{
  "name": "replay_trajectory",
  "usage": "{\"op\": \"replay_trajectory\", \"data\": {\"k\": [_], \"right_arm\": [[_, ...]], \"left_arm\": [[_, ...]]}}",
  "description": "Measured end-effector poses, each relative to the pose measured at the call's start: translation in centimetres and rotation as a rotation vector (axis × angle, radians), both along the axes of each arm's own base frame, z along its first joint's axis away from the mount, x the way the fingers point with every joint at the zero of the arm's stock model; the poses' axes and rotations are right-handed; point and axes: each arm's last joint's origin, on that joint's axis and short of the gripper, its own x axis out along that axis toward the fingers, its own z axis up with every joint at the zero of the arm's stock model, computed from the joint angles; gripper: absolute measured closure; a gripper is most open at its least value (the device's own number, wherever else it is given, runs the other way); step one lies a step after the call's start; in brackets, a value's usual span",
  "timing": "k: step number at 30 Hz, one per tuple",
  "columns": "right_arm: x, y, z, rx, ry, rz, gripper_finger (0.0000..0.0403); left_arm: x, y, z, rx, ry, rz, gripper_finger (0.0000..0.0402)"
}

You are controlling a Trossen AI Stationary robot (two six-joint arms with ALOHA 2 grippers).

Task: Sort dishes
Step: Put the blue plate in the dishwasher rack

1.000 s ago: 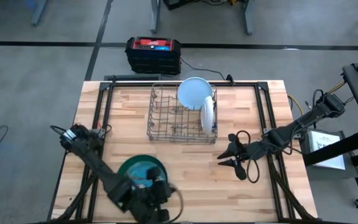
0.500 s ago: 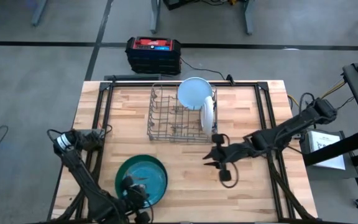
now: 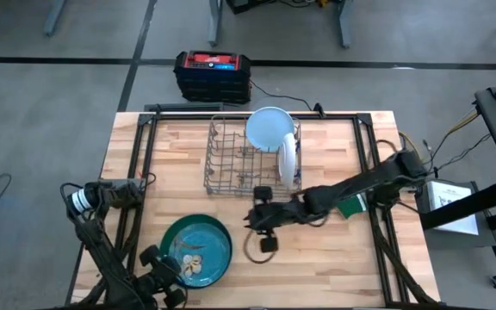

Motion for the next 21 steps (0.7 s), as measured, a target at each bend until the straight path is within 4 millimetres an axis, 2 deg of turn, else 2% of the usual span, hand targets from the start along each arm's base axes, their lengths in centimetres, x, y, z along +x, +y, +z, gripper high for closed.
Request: {"op": "replay_trajectory", "data": {"k": [7, 21], "right_arm": [[4.5, -0.5, -1.5, 0.079, 0.07, -0.01, 0.0291], [10.4, 0.1, -4.2, 0.006, 0.221, -0.01, 0.0244]], "left_arm": [[-1.2, 0.2, -1.3, 0.018, 0.003, -0.02, 0.0401], [-1.8, 1.8, -4.1, 0.057, -0.045, 0.011, 0.0401]]}}
